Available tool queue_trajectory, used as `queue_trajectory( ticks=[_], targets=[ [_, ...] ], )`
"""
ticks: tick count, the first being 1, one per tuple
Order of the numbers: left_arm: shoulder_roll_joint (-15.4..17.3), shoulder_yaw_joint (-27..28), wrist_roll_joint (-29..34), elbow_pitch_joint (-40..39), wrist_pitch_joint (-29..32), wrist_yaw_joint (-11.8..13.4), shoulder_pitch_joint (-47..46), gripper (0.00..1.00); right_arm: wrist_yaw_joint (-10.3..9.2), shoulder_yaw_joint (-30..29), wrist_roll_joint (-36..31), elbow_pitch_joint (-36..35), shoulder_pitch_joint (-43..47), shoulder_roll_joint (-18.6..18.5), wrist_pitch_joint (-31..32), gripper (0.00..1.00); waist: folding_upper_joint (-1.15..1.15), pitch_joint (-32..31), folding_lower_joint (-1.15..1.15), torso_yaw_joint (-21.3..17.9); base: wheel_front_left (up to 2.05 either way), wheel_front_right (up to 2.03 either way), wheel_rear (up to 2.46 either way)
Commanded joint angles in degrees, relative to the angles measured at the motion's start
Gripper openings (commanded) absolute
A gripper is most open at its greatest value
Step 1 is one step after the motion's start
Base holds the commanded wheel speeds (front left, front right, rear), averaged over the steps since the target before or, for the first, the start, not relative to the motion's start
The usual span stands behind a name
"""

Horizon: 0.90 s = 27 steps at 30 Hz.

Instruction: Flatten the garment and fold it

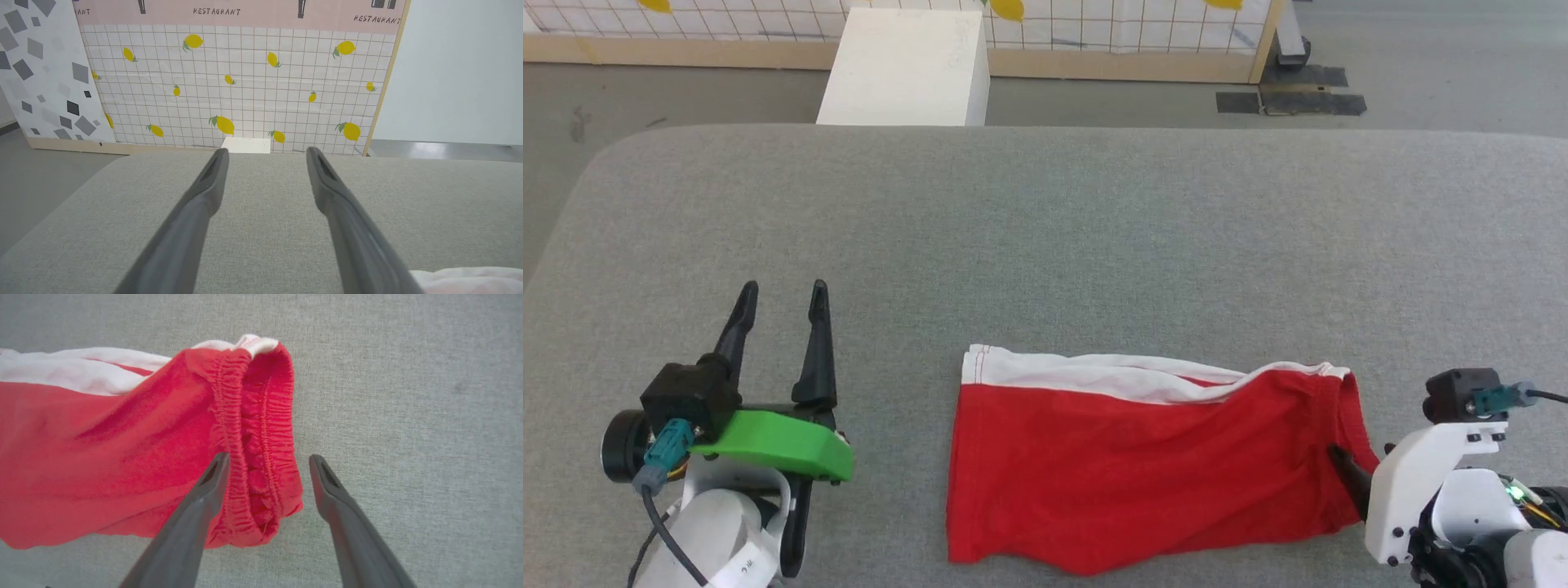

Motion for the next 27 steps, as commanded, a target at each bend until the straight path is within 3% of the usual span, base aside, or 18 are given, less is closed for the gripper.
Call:
queue_trajectory(
  ticks=[1,13,14,15,16,21,27],
  targets=[
    [-0.80,0.75,1.62,-0.68,-0.43,-0.28,-0.65,1.00,-0.09,0.03,-1.01,0.88,-1.19,0.29,0.39,1.00,0.00,0.67,0.00,0.06,0.00,0.00,0.00],
    [-7.62,8.24,11.11,-4.58,-0.51,-6.58,1.36,1.00,-0.09,2.80,-3.14,10.99,-7.00,0.24,3.78,0.98,0.00,3.35,0.00,0.83,0.00,0.00,0.00],
    [-7.99,8.83,11.63,-4.55,-0.51,-7.15,1.33,1.00,-0.09,3.02,-2.79,11.48,-7.34,0.13,3.87,0.36,0.00,3.45,0.00,0.74,0.00,0.00,0.00],
    [-8.32,9.34,11.98,-4.52,-0.51,-7.57,1.33,1.00,-0.09,3.21,-2.53,11.78,-7.59,0.00,3.84,0.15,0.00,3.48,0.00,0.65,0.00,0.00,0.00],
    [-8.73,9.91,12.43,-4.48,-0.51,-8.03,1.39,1.00,-0.09,3.47,-2.14,12.04,-7.85,-0.27,3.88,0.00,0.00,3.44,0.00,0.50,0.00,0.00,0.00],
    [-10.14,12.29,14.08,-4.37,-0.52,-9.86,1.79,1.00,-0.09,2.56,-0.21,12.08,-8.90,-2.97,4.22,0.00,0.00,3.19,0.00,-0.16,0.00,0.00,0.00],
    [-11.23,14.09,15.93,-3.78,-0.52,-12.05,1.96,1.00,-0.09,-3.25,-0.09,13.61,-10.57,-9.18,5.66,0.00,0.00,3.25,0.00,-0.42,0.00,0.00,0.00]
  ],
)
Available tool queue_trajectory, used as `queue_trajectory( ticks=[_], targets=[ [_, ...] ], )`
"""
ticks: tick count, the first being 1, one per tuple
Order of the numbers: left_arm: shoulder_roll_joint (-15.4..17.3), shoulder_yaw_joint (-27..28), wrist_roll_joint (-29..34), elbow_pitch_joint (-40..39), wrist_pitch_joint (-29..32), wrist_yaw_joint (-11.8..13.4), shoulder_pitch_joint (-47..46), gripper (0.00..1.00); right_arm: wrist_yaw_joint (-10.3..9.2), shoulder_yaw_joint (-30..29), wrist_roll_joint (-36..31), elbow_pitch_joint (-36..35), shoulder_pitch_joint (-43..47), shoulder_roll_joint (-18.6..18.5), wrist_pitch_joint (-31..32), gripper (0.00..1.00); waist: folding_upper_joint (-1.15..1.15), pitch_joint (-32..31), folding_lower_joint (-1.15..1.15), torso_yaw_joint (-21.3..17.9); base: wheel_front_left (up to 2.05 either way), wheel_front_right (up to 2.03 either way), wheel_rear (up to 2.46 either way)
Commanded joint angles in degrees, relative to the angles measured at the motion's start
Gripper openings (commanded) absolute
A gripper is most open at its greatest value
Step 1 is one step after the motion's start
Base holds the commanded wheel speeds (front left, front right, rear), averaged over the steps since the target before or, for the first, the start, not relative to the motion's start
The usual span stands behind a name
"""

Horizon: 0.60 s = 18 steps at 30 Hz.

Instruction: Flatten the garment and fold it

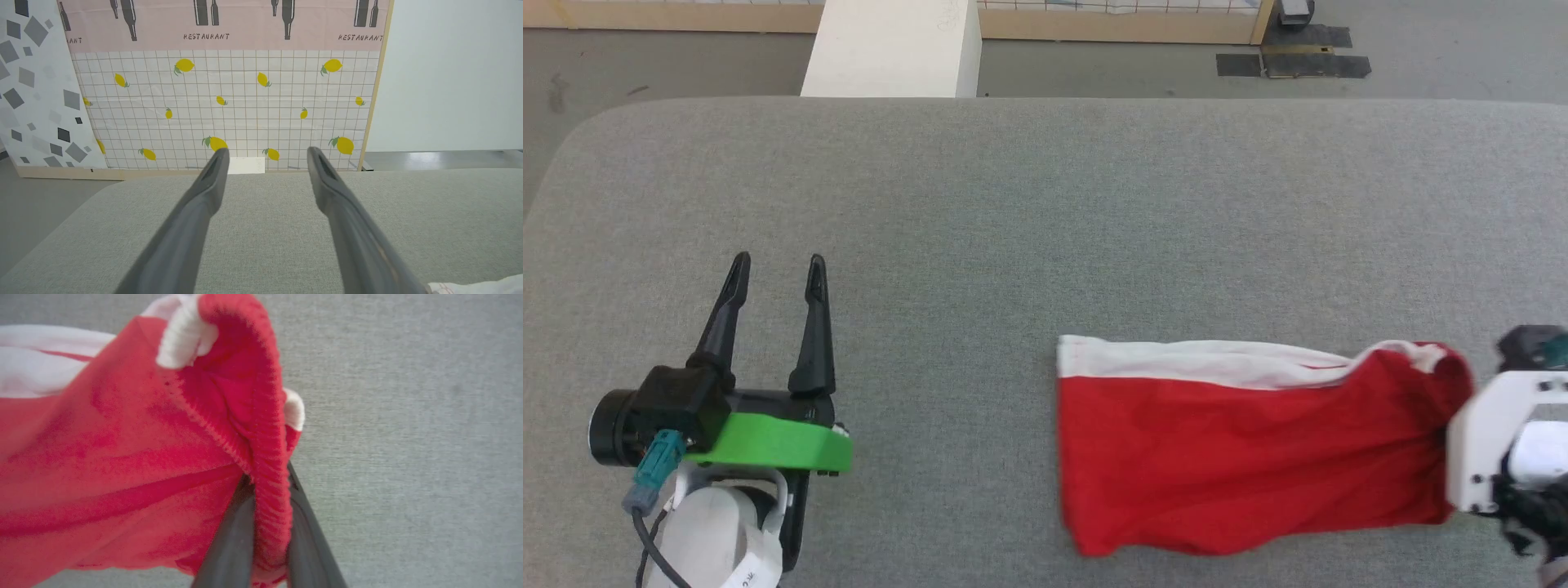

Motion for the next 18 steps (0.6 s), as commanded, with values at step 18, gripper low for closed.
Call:
queue_trajectory(
  ticks=[18],
  targets=[
    [-1.68,3.44,-0.79,7.78,-0.27,-2.35,-0.12,1.00,-0.10,2.45,0.13,-8.48,0.14,-10.30,14.65,0.00,0.00,-2.18,0.00,-0.86,0.00,0.00,0.00]
  ],
)
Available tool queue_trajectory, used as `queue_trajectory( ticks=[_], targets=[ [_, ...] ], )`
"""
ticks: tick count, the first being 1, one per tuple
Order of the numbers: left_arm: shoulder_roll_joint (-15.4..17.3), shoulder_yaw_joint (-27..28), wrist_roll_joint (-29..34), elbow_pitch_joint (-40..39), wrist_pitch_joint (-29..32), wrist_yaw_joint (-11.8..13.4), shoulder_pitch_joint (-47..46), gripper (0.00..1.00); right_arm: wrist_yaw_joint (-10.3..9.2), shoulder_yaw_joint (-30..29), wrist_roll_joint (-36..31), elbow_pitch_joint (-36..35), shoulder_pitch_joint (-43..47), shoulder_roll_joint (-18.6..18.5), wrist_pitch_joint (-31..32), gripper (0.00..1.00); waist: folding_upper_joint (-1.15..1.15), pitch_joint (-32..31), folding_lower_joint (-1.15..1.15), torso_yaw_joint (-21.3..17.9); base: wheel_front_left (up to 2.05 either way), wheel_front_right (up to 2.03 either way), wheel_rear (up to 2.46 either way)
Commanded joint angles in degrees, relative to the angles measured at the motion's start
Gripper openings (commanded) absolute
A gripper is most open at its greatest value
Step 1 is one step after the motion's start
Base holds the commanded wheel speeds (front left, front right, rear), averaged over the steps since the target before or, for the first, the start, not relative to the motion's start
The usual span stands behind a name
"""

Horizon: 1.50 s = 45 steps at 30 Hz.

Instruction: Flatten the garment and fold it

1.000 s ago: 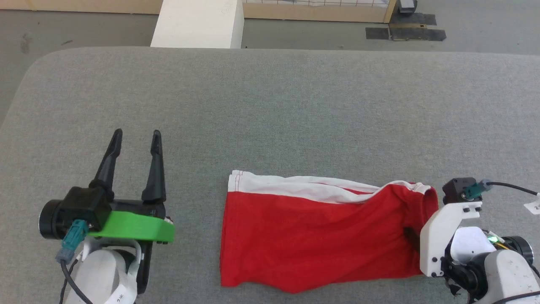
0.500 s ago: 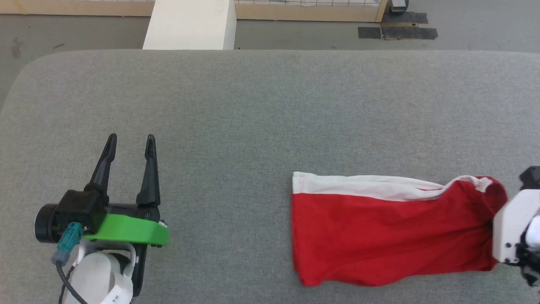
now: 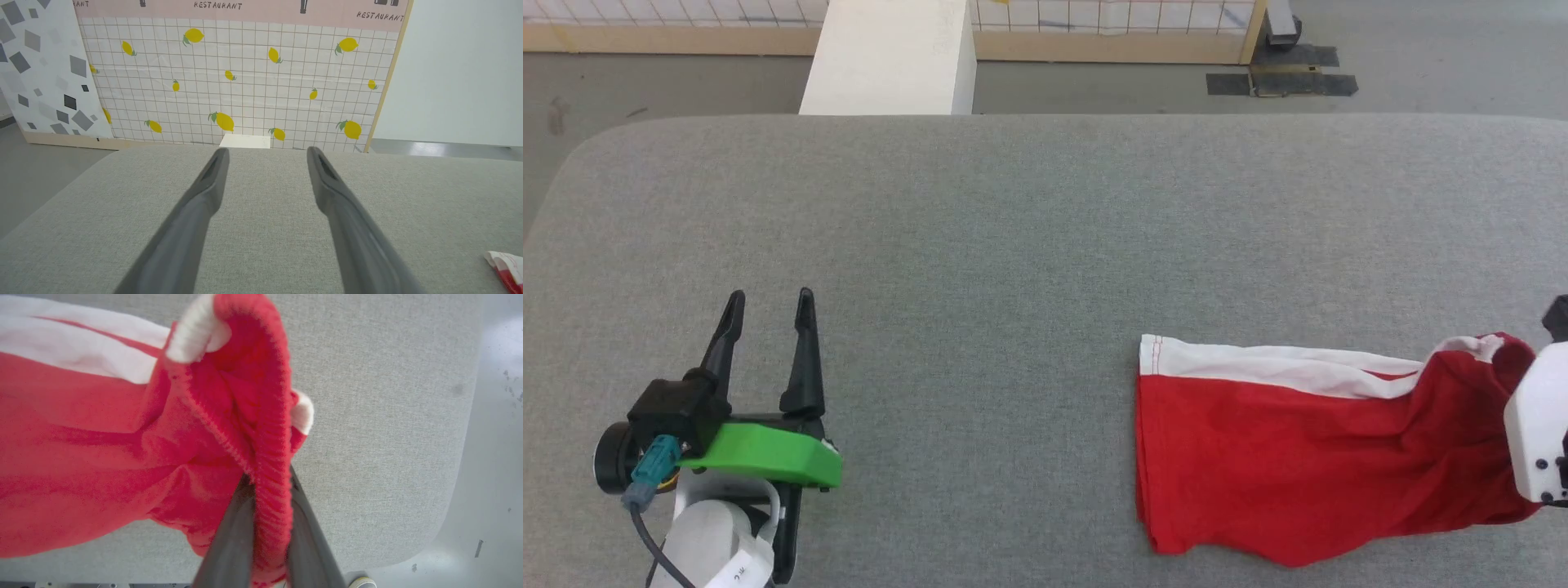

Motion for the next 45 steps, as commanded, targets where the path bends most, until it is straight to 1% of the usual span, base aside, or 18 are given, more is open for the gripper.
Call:
queue_trajectory(
  ticks=[1,3,6,8,11,15,20,23,28,29,30,34,37,39,42,45],
  targets=[
    [-0.23,0.37,-0.44,0.39,-0.27,0.20,-0.12,1.00,-0.10,1.10,1.18,-3.03,1.11,-0.60,2.40,0.00,0.00,-0.62,0.00,-0.27,0.00,0.00,0.00],
    [-0.28,0.58,-0.79,0.69,-0.27,0.35,-0.17,1.00,-0.10,2.80,2.73,-8.42,2.39,-1.03,6.12,0.00,0.00,-0.94,0.00,-0.30,0.00,0.00,0.00],
    [-0.50,0.88,-1.33,1.02,-0.20,0.78,-0.14,1.00,-0.10,5.64,4.47,-15.15,3.82,0.12,9.51,0.00,0.00,-1.41,0.00,-0.41,0.00,0.00,0.00],
    [-0.60,0.96,-1.61,1.06,-0.09,1.00,-0.16,1.00,-0.10,7.76,4.56,-17.62,4.03,1.85,10.28,0.00,0.00,-1.52,0.00,-0.43,0.00,0.00,0.00],
    [-0.81,1.22,-2.11,1.07,-0.09,1.38,0.00,1.00,-0.10,11.24,4.21,-18.04,3.48,5.69,9.90,0.00,0.00,-1.63,0.00,-0.36,0.00,0.00,0.00],
    [-0.95,0.98,-2.29,1.10,0.02,1.67,0.17,1.00,-0.10,15.82,3.76,-13.94,1.60,10.23,7.55,0.00,0.00,-1.29,0.00,0.43,0.00,0.00,0.00],
    [-0.98,0.49,-2.40,0.76,0.05,1.73,0.31,1.00,-0.10,19.53,1.80,-5.40,-2.04,15.48,3.28,0.00,0.00,-0.43,0.00,1.75,0.00,0.00,0.00],
    [-0.98,0.34,-2.60,0.64,0.08,1.77,0.50,1.00,-0.10,21.77,1.04,-0.26,-3.98,17.21,1.02,0.00,0.00,0.14,0.00,2.36,0.00,0.00,0.00],
    [-1.09,0.10,-2.91,0.67,0.06,1.88,0.50,1.00,-0.10,24.33,0.26,5.74,-6.14,18.26,-2.31,0.00,0.00,0.84,0.00,2.99,0.00,0.00,0.00],
    [-1.08,0.05,-2.95,0.72,0.05,1.89,0.48,1.00,-0.10,24.75,0.44,6.40,-6.54,18.45,-3.40,0.33,0.00,0.91,0.00,3.02,0.00,0.00,0.00],
    [-1.05,0.06,-2.98,0.75,0.04,1.90,0.49,1.00,-0.10,25.13,0.51,6.79,-6.82,18.54,-4.13,1.00,0.00,0.91,0.00,2.98,0.00,0.00,0.00],
    [-0.77,0.34,-3.18,0.82,0.00,2.13,0.78,1.00,-0.10,27.78,1.81,5.51,-8.03,18.16,-6.02,1.00,0.00,0.67,0.00,2.23,0.00,0.00,0.00],
    [-0.42,0.60,-3.24,0.89,-0.02,2.34,1.01,1.00,-0.10,29.32,3.51,1.65,-8.32,16.79,-6.57,1.00,0.00,0.10,0.00,1.09,0.00,0.00,0.00],
    [-0.23,0.74,-3.21,0.82,-0.04,2.54,1.13,1.00,-0.10,29.10,4.46,-1.70,-8.13,15.87,-7.20,1.00,0.00,-0.25,0.00,0.25,0.00,0.00,0.00],
    [-0.14,0.90,-3.19,0.57,-0.07,2.86,1.25,1.00,-0.10,25.76,5.93,-6.82,-7.07,15.60,-9.21,1.00,0.00,-0.60,0.00,-0.88,0.00,0.00,0.00],
    [-0.21,0.84,-3.08,0.12,-0.10,3.13,1.26,1.00,-0.10,18.42,4.08,-10.54,-4.85,15.44,-11.89,1.00,0.00,-0.62,0.00,-1.71,0.00,0.00,0.00]
  ],
)
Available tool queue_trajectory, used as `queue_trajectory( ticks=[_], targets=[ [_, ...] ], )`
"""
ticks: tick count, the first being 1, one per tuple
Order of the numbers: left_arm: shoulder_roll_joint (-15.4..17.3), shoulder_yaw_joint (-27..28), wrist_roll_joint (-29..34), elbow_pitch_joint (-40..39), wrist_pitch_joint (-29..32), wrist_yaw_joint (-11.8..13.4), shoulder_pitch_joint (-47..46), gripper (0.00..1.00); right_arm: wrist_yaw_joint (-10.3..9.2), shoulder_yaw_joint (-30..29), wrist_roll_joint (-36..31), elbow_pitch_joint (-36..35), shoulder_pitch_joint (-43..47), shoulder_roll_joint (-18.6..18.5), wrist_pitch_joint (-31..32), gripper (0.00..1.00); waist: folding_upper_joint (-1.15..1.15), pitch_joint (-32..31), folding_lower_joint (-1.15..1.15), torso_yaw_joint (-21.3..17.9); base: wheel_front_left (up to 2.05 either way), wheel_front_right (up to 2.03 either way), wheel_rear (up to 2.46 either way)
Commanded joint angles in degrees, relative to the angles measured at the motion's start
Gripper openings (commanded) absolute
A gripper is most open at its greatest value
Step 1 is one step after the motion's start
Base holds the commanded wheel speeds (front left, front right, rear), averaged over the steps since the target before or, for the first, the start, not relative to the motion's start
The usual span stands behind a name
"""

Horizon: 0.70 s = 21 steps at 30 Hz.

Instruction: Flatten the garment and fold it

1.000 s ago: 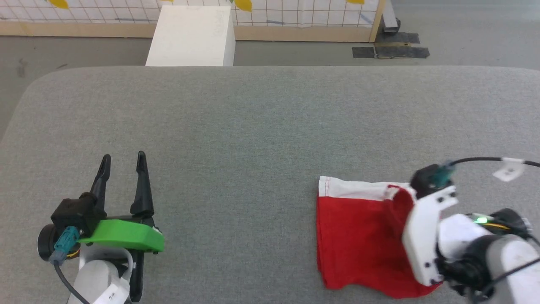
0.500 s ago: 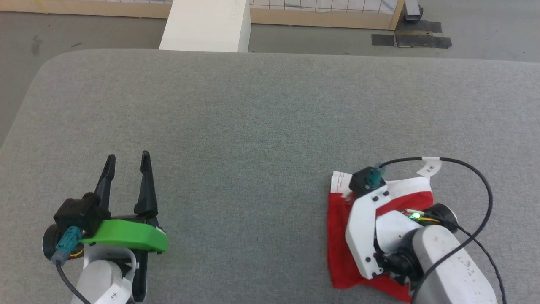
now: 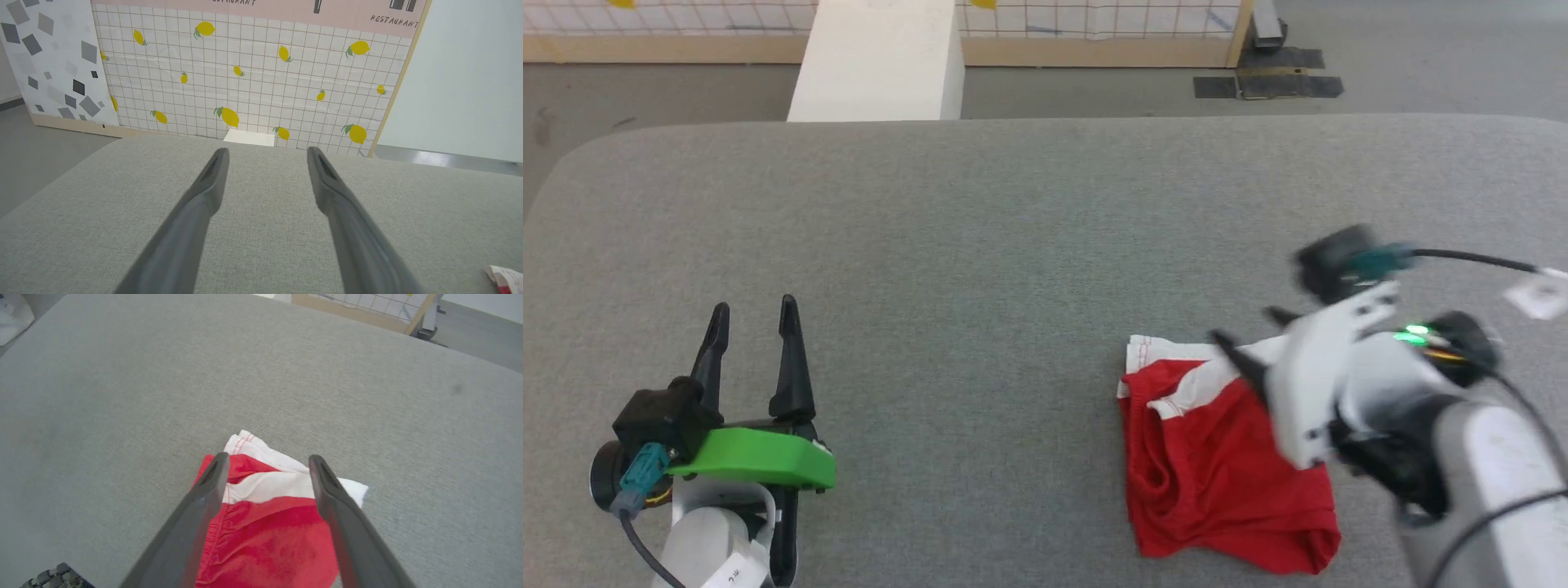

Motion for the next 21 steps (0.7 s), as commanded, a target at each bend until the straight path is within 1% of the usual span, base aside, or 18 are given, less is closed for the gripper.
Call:
queue_trajectory(
  ticks=[1,3,4,6,8,13,21],
  targets=[
    [0.05,0.09,0.11,-0.41,-0.14,0.34,0.53,1.00,-0.09,-2.66,-1.44,-0.39,2.17,-0.31,-0.78,1.00,0.00,-0.16,0.00,-0.77,0.00,0.00,0.00],
    [0.07,0.04,0.18,-0.70,-0.16,0.39,0.51,1.00,-0.09,-6.33,-4.20,-0.67,4.42,-1.13,-1.60,1.00,0.00,-0.01,0.00,-0.94,0.00,0.00,0.00],
    [0.12,0.07,0.16,-0.81,-0.17,0.38,0.50,1.00,-0.09,-8.11,-5.04,-0.44,5.78,-0.88,-2.13,1.00,0.00,0.10,0.00,-1.03,0.00,0.00,0.00],
    [0.19,0.10,0.13,-0.99,-0.19,0.35,0.45,1.00,-0.09,-9.85,-6.98,0.44,8.18,-0.86,-3.15,1.00,0.00,0.34,0.00,-1.02,0.00,0.00,0.00],
    [0.18,0.05,0.15,-1.09,-0.21,0.33,0.43,1.00,-0.09,-10.66,-7.37,1.73,10.47,0.07,-3.67,1.00,0.00,0.54,0.00,-0.89,0.00,0.00,0.00],
    [0.18,-0.07,0.25,-1.16,-0.24,0.32,0.74,1.00,-0.09,-9.69,-7.71,5.85,13.62,1.78,-5.12,1.00,0.00,0.91,0.00,-0.41,0.00,0.00,0.00],
    [0.33,-0.04,0.23,-0.74,-0.27,0.25,0.56,1.00,-0.09,-9.18,-8.70,14.13,12.73,2.43,-8.11,1.00,0.00,0.97,0.00,0.29,0.00,0.00,0.00]
  ],
)
